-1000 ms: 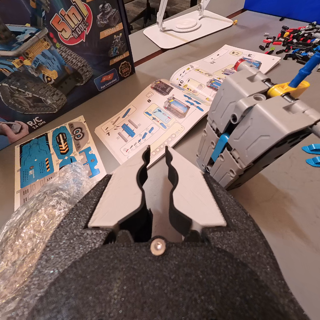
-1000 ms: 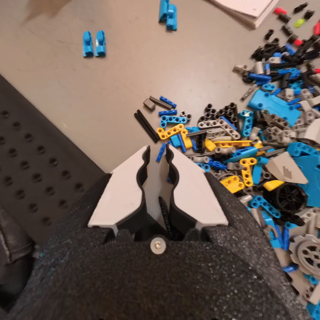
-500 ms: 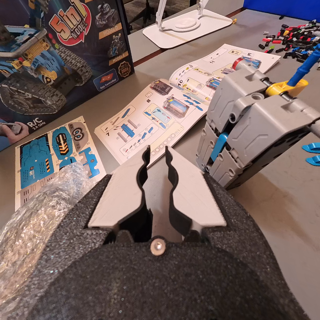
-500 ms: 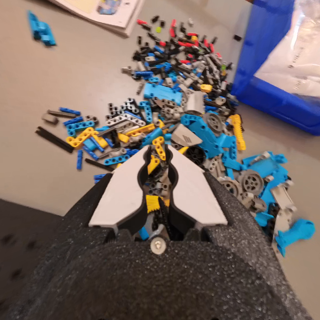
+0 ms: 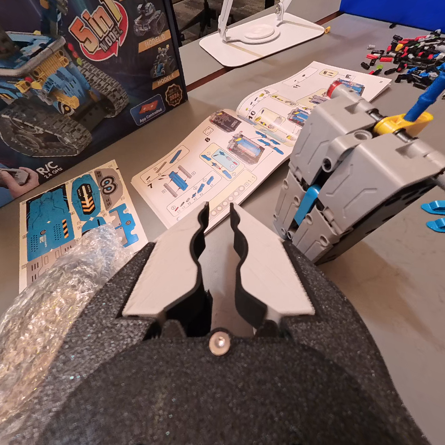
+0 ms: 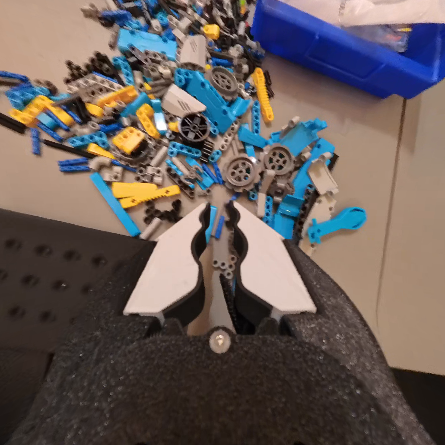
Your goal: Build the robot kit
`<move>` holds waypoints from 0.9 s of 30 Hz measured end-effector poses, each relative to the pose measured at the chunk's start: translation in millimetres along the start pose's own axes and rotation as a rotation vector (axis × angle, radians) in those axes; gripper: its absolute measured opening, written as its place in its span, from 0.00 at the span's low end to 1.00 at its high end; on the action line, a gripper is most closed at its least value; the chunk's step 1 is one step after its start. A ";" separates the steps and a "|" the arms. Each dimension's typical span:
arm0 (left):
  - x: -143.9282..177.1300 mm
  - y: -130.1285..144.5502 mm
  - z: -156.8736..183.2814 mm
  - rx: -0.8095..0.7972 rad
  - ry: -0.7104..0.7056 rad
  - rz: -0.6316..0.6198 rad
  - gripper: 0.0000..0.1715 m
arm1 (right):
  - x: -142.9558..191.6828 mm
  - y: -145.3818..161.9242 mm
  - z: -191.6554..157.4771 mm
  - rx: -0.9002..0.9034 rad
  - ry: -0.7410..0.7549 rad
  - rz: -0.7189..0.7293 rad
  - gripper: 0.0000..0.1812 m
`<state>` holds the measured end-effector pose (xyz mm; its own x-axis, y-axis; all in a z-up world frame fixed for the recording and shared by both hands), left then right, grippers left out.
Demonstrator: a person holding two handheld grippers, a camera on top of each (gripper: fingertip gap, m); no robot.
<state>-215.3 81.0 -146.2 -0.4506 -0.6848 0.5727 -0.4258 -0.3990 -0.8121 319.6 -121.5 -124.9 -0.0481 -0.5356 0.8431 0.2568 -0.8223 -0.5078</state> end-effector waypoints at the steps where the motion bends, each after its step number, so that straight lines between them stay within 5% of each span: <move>1: 0.1 0.0 -0.2 0.002 0.001 0.000 0.10 | 0.9 3.1 5.8 0.007 0.052 -0.015 0.08; 5: 0.1 0.0 0.2 -0.001 0.000 0.001 0.10 | -1.6 6.1 20.8 -0.056 0.135 -0.011 0.09; 12: 1.1 -0.4 1.1 -0.007 0.000 0.006 0.10 | -15.5 -29.0 7.4 -0.147 0.098 0.197 0.09; 18: 1.5 -0.6 1.4 -0.008 0.001 0.008 0.10 | -26.4 -30.6 5.6 -0.140 0.144 0.143 0.09; 27: 1.3 -0.6 1.1 -0.005 0.006 0.007 0.10 | -16.4 -37.8 1.5 -0.258 -0.047 0.232 0.09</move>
<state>-214.8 79.7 -145.1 -0.4582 -0.6838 0.5678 -0.4263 -0.3915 -0.8155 312.2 -81.3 -119.2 0.0294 -0.7095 0.7040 0.0027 -0.7043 -0.7099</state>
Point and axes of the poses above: each gripper's, where its closed fingertips meet, x back along the fingers, y out of its underside, z = x × y across the jaws, the point moved 7 cm from there along x, back along the fingers, and after that the axes turned 7 degrees about -z, right-handed, at the moved point
